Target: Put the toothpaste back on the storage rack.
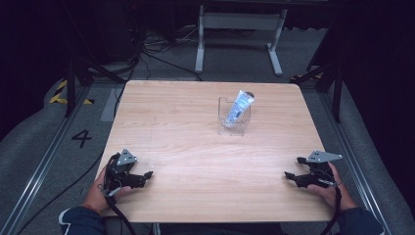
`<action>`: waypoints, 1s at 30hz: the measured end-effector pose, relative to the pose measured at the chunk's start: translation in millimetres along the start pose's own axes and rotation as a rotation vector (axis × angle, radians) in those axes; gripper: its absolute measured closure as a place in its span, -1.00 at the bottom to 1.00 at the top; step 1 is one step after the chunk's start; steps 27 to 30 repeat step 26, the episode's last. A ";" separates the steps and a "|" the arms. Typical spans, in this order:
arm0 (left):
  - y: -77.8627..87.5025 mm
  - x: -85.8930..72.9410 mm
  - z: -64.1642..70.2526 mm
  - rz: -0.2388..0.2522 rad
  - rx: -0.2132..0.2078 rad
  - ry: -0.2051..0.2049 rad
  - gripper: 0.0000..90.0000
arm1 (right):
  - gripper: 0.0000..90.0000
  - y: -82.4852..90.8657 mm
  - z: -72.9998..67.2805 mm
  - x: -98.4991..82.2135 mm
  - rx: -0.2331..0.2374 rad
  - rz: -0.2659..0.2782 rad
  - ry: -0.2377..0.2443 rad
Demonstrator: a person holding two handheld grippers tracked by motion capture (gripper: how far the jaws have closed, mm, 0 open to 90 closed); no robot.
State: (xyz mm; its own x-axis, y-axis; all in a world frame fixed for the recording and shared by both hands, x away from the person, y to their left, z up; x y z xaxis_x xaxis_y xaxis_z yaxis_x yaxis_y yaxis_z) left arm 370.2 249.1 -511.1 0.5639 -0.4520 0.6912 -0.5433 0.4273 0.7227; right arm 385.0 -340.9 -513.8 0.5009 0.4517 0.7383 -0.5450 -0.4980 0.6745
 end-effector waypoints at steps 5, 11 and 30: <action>0.1 -0.1 0.4 -0.002 0.001 0.005 -0.70 | -0.65 -0.2 0.1 0.1 0.003 0.000 0.002; -0.3 0.3 -0.4 -0.002 0.006 0.001 -0.71 | -0.65 -0.3 0.2 0.2 0.005 -0.001 0.004; -1.4 0.8 1.2 -0.020 0.033 0.050 -0.79 | -0.65 -0.4 0.2 0.4 0.007 -0.001 0.006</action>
Point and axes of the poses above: each handheld gripper's, and its own axes: y roughly backward along the jaws, x roughly out of its top, z roughly to its right, the point moved 4 cm from there along -y, roughly forward along the jaws
